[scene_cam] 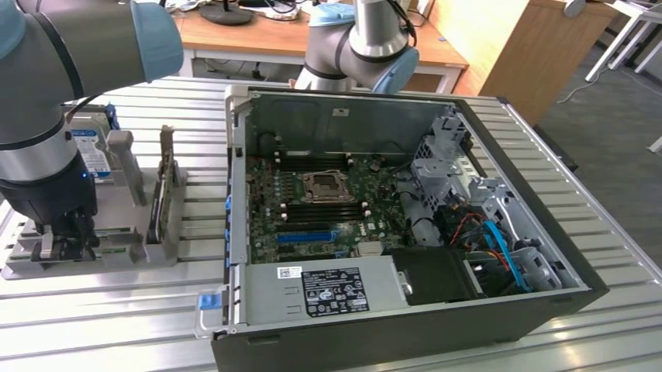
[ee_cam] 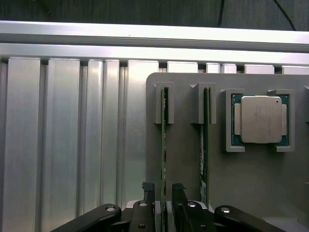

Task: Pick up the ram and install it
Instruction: 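Pick up the ram and move it above insertion slot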

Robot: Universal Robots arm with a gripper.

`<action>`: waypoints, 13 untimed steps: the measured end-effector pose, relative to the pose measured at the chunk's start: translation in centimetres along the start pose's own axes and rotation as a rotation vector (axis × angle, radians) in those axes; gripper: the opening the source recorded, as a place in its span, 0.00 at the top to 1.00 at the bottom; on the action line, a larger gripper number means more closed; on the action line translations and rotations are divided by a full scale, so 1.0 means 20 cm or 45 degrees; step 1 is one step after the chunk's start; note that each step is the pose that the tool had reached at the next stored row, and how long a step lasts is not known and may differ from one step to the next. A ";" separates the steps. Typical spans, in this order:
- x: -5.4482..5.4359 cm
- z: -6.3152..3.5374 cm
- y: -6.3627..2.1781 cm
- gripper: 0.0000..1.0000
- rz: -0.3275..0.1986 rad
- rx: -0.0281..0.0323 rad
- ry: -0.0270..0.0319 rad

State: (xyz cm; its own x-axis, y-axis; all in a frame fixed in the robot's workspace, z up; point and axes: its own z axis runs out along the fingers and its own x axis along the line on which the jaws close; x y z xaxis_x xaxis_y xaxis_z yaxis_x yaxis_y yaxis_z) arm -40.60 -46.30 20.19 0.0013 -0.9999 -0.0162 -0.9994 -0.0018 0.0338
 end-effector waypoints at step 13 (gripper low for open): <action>0.00 0.011 0.000 0.78 0.000 -0.0001 0.0000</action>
State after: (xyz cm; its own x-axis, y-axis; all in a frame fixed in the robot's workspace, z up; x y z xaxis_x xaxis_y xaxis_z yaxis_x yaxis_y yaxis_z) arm -40.61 -46.30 19.96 0.0013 -0.9999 -0.0162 -0.9994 -0.0018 0.0339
